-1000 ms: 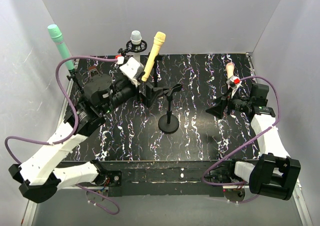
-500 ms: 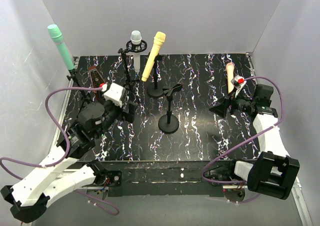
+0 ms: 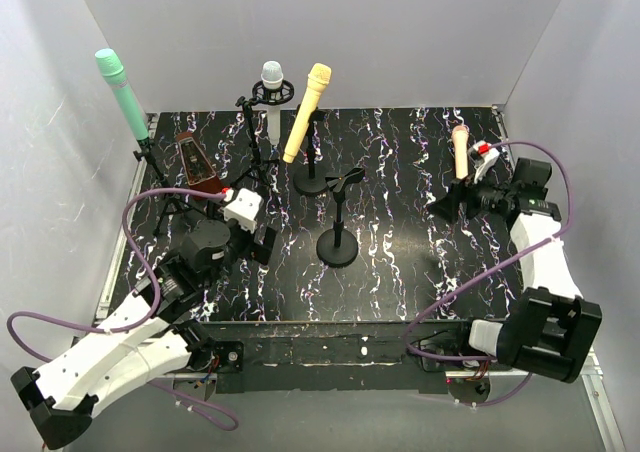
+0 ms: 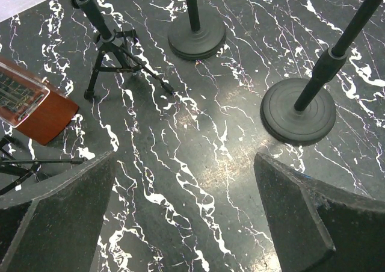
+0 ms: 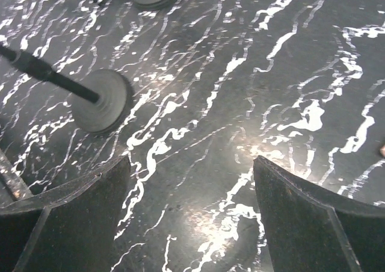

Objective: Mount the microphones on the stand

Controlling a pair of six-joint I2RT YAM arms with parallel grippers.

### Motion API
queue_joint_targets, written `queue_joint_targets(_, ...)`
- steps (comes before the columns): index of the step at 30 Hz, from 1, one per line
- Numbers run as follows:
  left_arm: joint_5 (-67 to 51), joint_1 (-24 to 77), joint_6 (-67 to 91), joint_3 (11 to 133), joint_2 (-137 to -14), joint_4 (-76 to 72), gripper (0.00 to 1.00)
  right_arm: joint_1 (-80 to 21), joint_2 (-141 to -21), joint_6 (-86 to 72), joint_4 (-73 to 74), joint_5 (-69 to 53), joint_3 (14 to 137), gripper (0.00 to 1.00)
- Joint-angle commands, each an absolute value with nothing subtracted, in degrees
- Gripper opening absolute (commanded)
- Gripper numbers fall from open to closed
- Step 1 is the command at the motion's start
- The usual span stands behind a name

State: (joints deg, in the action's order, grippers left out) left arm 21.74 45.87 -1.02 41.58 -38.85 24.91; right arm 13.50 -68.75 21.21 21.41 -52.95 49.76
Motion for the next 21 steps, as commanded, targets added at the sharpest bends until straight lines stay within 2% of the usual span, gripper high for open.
queue_joint_targets(1,21.4,45.6,-1.9,41.0,-37.4,24.4,0.98,13.8,-74.0,22.5,27.7,-44.2,58.4,0.89)
queue_joint_targets(6,20.3,45.5,-2.1,41.2,-38.1,25.0,0.98,13.8,-83.6,21.2,35.8,-31.5,68.6,0.89)
queue_joint_targets(15,19.0,45.5,-2.2,42.3,-41.2,26.3,0.98,12.8,-94.3,11.8,30.8,-12.2,75.5,0.92)
queue_joint_targets(21,19.1,45.5,-2.2,42.3,-41.1,26.5,0.98,10.5,-102.5,11.3,31.6,-6.6,82.9,0.92)
